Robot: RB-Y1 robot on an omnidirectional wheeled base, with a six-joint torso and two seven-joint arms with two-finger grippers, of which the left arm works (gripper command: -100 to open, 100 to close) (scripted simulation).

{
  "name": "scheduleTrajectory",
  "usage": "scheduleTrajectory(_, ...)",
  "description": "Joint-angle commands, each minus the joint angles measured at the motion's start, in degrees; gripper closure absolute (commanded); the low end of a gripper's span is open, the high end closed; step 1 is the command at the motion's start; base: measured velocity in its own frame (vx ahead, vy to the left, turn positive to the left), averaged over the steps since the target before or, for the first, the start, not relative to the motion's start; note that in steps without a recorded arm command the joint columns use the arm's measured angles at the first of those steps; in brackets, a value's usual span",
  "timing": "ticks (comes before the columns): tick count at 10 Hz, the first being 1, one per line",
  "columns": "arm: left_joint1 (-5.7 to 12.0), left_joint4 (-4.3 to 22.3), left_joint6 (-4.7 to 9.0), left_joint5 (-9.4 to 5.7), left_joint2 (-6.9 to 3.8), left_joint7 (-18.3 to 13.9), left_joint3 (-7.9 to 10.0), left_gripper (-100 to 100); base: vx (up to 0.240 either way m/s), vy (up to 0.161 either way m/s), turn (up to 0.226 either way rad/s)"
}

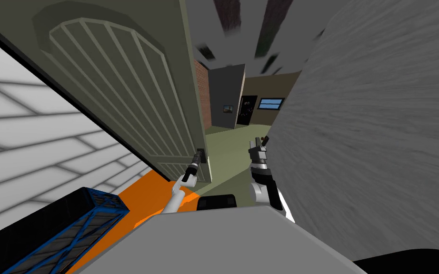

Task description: Push the door open

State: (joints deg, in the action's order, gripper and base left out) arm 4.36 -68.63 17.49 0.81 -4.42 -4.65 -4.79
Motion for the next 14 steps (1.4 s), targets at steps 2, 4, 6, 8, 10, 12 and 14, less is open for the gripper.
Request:
scheduleTrajectory(2,0.77,0.3,-0.02,-0.41,-0.32,0.3,2.64,100,0.126,-0.123,0.061)
scheduleTrajectory(4,1.28,1.0,-0.02,-0.56,0.0,0.7,4.14,100,0.16,-0.135,0.089)
scheduleTrajectory(6,1.87,1.8,-0.03,-0.74,0.42,1.2,5.88,100,0.152,-0.124,0.07)
scheduleTrajectory(8,2.34,2.4,-0.03,-0.89,0.8,1.6,7.25,100,0.146,-0.177,0.09)
scheduleTrajectory(10,2.66,2.9,-0.03,-0.99,1.11,1.8,8.21,100,0.175,-0.103,0.06)
scheduleTrajectory(12,2.52,3.0,-0.21,-1.11,0.43,2.0,9.13,100,0.106,-0.038,0.031)
scheduleTrajectory(14,2.55,3.1,-0.18,-1.26,0.02,2.2,10.15,100,0.203,-0.068,0.048)
